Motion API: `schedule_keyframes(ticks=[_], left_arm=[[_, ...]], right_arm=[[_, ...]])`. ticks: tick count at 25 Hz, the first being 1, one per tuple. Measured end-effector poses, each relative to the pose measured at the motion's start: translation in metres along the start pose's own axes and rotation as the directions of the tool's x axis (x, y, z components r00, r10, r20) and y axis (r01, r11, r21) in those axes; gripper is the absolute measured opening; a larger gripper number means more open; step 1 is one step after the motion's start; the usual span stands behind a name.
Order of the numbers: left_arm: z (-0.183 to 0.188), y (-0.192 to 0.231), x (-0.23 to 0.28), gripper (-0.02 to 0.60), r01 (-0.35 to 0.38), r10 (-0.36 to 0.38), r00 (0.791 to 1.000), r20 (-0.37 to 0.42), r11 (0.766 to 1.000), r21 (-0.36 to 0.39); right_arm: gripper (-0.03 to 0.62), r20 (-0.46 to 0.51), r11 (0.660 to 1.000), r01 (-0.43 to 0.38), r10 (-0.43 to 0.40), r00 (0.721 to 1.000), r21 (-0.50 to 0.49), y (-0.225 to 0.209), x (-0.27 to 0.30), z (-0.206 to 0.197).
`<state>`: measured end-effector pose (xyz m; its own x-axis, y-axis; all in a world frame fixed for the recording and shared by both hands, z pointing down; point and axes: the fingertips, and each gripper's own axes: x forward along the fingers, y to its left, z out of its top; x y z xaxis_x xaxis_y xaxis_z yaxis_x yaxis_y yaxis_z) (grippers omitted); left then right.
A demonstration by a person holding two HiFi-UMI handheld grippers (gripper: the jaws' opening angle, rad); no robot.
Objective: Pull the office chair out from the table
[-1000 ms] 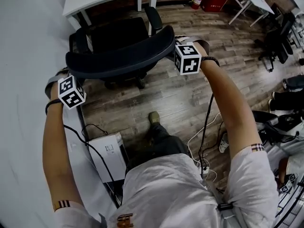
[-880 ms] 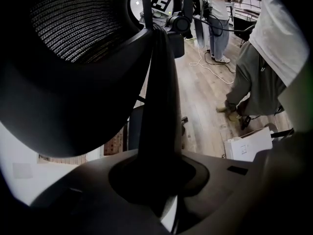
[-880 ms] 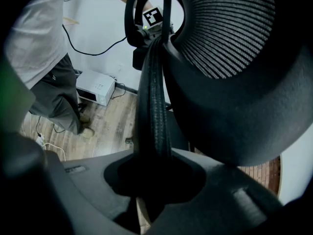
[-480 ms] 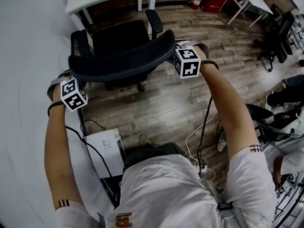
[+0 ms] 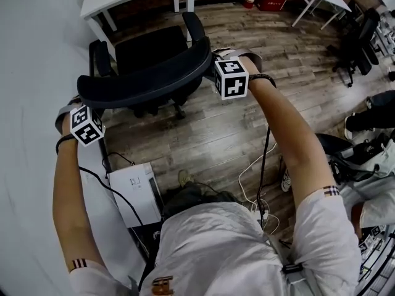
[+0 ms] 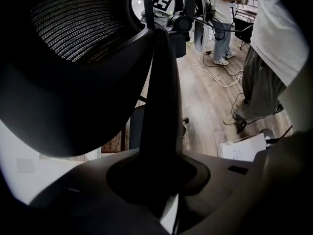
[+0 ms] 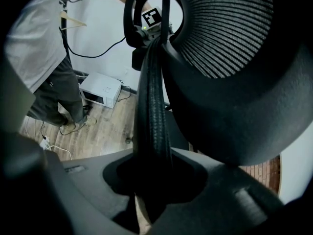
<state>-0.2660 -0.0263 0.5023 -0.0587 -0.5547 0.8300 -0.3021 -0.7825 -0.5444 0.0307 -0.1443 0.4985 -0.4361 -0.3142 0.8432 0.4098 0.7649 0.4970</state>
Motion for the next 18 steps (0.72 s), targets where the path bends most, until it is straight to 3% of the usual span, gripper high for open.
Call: schedule_keyframes(ticks=[7, 10, 18], left_arm=[[-0.004, -0.016, 0.0, 0.165, 0.033, -0.033, 0.999, -0.012, 0.999, 0.008], [-0.007, -0.012, -0.007, 0.204, 0.016, -0.016, 1.0, -0.024, 1.0, 0.003], [-0.009, -0.005, -0.043, 0.219, -0.064, 0.063, 0.998, -0.019, 0.997, -0.038]], right_arm=[[0.235, -0.029, 1.0, -0.014, 0.015, 0.999, 0.022, 0.008, -0.001, -0.004], [0.253, -0.03, 0.999, 0.019, -0.019, 0.999, 0.032, 0.0, -0.01, -0.005], [0.253, -0.016, 0.996, 0.074, -0.074, 0.997, 0.056, -0.005, -0.047, -0.005]])
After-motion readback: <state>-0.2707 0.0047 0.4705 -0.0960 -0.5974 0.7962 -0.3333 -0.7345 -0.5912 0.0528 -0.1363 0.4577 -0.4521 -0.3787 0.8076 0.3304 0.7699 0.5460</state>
